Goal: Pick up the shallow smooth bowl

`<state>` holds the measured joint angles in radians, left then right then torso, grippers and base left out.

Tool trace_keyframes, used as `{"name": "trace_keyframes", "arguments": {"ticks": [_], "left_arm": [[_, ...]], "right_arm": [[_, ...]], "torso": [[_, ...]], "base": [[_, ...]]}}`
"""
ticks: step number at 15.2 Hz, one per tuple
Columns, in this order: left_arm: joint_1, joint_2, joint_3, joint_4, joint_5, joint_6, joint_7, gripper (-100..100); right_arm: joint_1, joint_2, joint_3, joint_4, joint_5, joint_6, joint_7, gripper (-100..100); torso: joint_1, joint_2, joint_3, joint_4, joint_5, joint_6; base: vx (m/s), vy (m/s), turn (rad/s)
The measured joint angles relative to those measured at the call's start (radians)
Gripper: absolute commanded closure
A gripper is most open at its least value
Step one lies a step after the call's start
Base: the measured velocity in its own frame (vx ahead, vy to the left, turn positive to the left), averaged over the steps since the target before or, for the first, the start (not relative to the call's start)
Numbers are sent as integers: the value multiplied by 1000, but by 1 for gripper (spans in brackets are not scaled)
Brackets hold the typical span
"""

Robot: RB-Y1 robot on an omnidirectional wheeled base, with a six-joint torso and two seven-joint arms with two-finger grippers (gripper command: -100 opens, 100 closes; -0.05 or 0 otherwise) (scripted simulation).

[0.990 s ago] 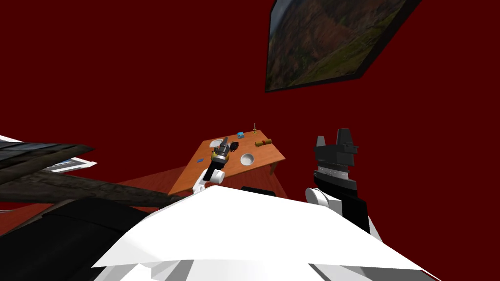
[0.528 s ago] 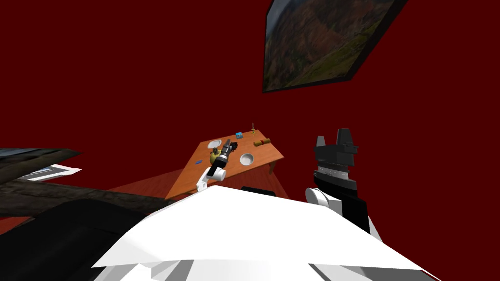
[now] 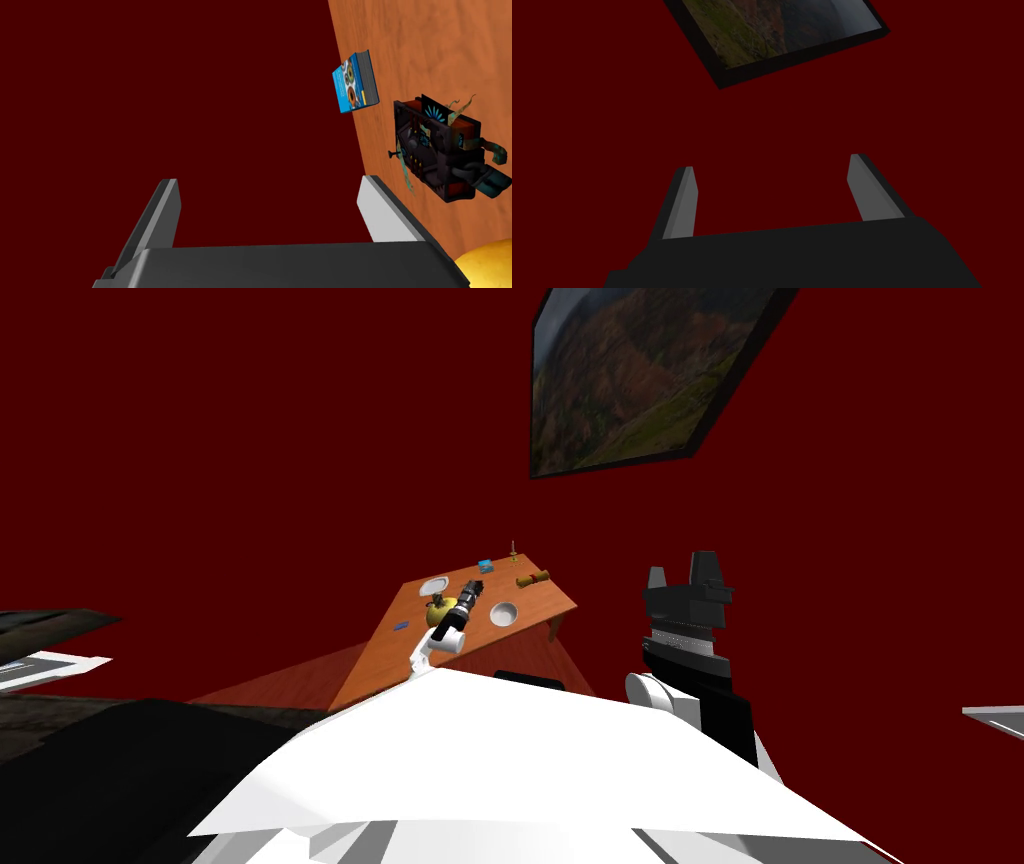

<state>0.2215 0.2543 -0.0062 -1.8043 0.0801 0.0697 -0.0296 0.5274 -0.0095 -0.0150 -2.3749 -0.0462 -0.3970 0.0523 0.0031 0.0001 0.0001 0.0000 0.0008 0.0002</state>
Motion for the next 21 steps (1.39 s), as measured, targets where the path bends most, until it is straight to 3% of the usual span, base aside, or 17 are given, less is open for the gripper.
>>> {"name": "trace_keyframes", "arguments": {"ticks": [10,21], "left_arm": [[-93,-21,0,174,7,201,2,-100],[-168,-39,-2,300,15,389,7,-100]], "right_arm": [[0,0,0,0,0,0,0,0],[0,0,0,0,0,0,0,0]], "torso": [[-1,0,0,0,0,0],[-1,0,0,0,0,0]], "base": [[-22,31,-120],[-17,23,-82]]}}
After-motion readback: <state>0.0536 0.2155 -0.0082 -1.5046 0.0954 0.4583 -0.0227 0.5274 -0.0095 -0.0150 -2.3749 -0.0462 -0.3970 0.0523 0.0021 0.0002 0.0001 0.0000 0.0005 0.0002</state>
